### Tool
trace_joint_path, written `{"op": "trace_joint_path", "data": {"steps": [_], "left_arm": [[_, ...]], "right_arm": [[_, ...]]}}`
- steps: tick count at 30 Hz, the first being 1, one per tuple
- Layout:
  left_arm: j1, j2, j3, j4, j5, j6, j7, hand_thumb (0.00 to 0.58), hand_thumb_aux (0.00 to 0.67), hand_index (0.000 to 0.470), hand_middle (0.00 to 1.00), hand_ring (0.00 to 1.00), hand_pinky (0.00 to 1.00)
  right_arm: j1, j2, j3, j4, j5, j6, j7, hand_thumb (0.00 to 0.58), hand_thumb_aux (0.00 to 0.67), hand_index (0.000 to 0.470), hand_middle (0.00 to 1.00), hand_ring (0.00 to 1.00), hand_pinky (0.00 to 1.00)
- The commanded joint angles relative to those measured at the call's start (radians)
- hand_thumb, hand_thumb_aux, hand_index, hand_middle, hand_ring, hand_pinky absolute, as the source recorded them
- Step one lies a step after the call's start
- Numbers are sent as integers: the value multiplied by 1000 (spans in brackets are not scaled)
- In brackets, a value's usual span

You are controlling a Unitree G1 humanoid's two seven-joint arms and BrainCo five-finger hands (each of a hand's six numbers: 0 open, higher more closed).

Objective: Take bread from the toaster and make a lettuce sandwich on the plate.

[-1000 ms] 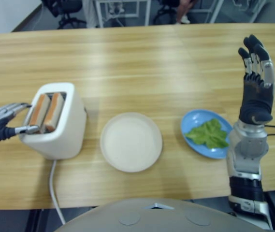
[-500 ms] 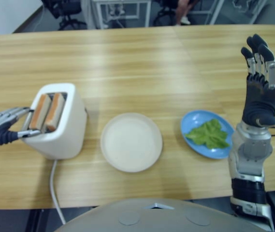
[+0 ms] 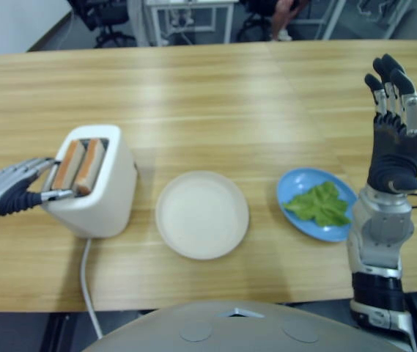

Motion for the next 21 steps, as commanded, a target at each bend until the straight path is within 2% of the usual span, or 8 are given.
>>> {"op": "trace_joint_path", "data": {"steps": [1,9,10,11,12,21], "left_arm": [[2,-8,-45,8,14,23,-17,0,0,0,0,0,0],[6,-5,-82,8,39,54,-16,0,0,0,0,0,0],[4,-5,-91,7,43,58,-15,205,131,90,0,0,0],[3,-8,-100,3,47,63,-15,205,131,90,0,0,0],[-1,-15,-108,-1,42,69,-19,580,670,460,0,0,0],[-17,-19,-164,-2,24,88,-34,580,670,460,0,0,0]], "right_arm": [[5,-2,-15,-11,-2,2,5,0,0,0,0,0,0],[9,0,-14,-11,-8,-2,4,0,0,0,0,0,0],[9,1,-15,-10,-9,-3,3,0,0,0,0,0,0],[9,1,-15,-9,-10,-3,3,0,0,0,0,0,0],[10,1,-15,-8,-10,-5,3,0,0,0,0,0,0],[21,-1,-27,-8,-4,-12,1,0,0,0,0,0,0]]}}
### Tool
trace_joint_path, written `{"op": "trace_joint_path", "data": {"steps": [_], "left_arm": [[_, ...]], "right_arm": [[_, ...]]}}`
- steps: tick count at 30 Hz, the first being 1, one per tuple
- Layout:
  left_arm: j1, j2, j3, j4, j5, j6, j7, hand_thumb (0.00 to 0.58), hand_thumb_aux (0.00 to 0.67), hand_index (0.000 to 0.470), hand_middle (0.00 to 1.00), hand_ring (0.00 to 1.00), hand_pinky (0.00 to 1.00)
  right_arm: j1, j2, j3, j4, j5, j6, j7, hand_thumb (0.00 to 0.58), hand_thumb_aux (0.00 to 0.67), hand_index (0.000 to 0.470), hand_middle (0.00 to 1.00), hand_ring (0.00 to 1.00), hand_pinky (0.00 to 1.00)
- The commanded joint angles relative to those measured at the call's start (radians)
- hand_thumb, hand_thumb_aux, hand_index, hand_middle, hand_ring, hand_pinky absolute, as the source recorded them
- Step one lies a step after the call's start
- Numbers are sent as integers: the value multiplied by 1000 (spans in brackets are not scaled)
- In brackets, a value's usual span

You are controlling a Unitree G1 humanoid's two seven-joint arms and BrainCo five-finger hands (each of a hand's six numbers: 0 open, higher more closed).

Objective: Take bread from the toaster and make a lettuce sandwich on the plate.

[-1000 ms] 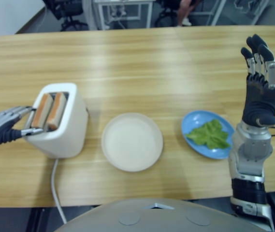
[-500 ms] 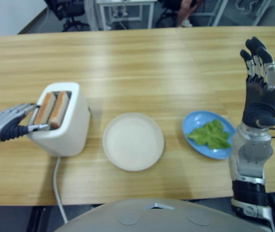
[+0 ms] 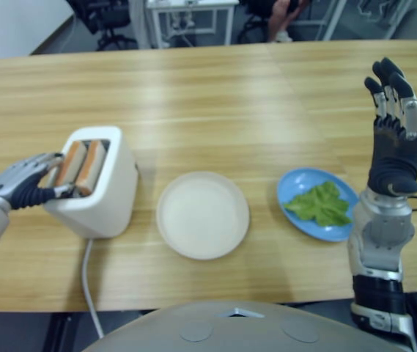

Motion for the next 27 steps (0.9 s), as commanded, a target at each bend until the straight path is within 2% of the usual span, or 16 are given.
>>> {"op": "trace_joint_path", "data": {"steps": [1,18,19,20,27], "left_arm": [[23,-11,-85,40,7,-1,-45,580,670,460,0,0,0],[-129,-89,-44,81,-123,29,33,580,670,460,12,12,12],[-134,-95,-43,83,-132,26,38,580,670,460,859,859,859],[-141,-102,-41,87,-139,23,46,580,670,460,1000,1000,1000],[-209,-158,3,76,-179,24,149,580,670,460,1000,1000,1000]], "right_arm": [[8,-1,-19,-8,0,-3,2,0,0,0,0,0,0],[17,0,-31,-14,8,-2,5,0,0,0,0,0,0],[17,0,-31,-13,8,-2,5,0,0,0,0,0,0],[18,0,-31,-13,9,-2,6,0,0,0,0,0,0],[15,-3,-32,-8,10,-3,7,0,0,0,0,0,0]]}}
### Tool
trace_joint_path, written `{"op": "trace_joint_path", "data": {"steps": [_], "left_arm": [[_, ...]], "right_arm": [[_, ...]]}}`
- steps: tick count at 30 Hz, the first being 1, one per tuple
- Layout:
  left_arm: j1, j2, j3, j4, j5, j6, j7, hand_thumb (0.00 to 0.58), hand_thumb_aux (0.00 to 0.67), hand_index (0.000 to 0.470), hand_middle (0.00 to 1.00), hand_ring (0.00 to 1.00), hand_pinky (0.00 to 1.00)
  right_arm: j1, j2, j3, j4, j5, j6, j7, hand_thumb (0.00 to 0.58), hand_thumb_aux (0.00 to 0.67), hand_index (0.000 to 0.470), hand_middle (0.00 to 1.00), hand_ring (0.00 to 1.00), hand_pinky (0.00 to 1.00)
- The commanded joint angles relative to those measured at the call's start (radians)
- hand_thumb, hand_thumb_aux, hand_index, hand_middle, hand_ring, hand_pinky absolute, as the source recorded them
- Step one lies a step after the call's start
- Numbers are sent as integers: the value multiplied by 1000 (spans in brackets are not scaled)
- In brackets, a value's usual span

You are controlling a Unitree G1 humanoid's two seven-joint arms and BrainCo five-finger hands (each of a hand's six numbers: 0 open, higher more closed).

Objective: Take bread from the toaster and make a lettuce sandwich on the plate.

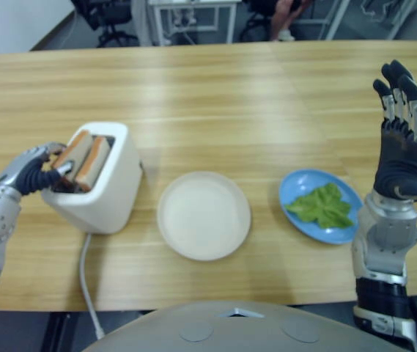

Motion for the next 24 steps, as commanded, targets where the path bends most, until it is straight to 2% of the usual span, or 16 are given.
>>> {"op": "trace_joint_path", "data": {"steps": [1,15,24], "left_arm": [[-40,-30,25,-16,-19,-4,62,580,670,460,1000,1000,1000],[-82,-39,52,-95,-39,-5,102,580,670,460,1000,1000,1000],[-156,-46,40,-141,-46,-25,125,580,670,460,1000,1000,1000]], "right_arm": [[-3,-4,-7,-4,6,1,7,0,0,0,0,0,0],[-14,-5,-12,-9,9,7,4,0,0,0,0,0,0],[-28,-4,-9,6,10,6,5,0,0,0,0,0,0]]}}
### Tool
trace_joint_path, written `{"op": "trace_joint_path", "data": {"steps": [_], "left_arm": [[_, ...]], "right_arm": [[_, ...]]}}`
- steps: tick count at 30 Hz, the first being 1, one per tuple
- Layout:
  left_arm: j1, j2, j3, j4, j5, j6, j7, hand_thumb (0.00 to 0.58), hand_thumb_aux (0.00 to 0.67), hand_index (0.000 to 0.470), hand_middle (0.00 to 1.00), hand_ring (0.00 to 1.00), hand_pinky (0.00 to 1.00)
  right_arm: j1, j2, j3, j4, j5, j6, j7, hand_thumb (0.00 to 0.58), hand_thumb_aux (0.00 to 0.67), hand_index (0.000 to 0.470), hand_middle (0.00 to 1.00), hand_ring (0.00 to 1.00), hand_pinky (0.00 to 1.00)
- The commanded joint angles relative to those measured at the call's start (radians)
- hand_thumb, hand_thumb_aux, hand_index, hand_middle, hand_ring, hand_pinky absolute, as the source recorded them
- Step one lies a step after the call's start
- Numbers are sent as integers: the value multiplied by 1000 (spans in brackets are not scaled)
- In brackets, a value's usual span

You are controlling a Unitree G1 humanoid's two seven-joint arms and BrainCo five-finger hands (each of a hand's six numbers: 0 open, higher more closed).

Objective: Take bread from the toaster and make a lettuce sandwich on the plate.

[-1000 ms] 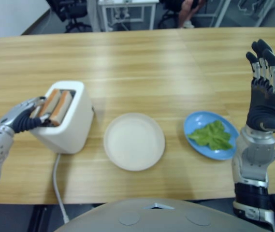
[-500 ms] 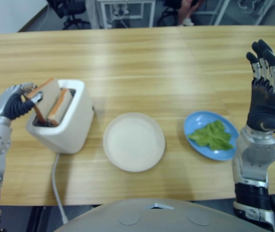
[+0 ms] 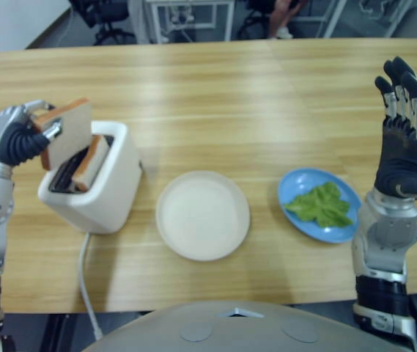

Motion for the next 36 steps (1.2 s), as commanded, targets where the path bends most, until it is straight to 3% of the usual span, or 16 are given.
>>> {"op": "trace_joint_path", "data": {"steps": [1,9,19,28,36], "left_arm": [[-29,-9,-13,-21,0,-11,10,580,670,460,1000,1000,1000],[-161,15,-74,-42,32,-84,23,580,670,460,1000,1000,1000],[-393,-94,-428,34,201,-206,27,580,670,460,1000,1000,1000],[-375,-165,-692,190,426,-423,142,580,670,460,1000,1000,1000],[-318,-173,-810,302,569,-559,295,580,670,460,1000,1000,1000]], "right_arm": [[-11,-3,-6,8,8,4,5,0,0,0,0,0,0],[-41,5,-1,36,1,-7,2,0,0,0,0,0,0],[-105,23,25,102,-5,-35,5,0,0,0,0,0,0],[-127,21,28,130,16,-47,8,0,0,0,0,0,0],[-116,24,38,109,16,-39,6,0,0,0,0,0,0]]}}
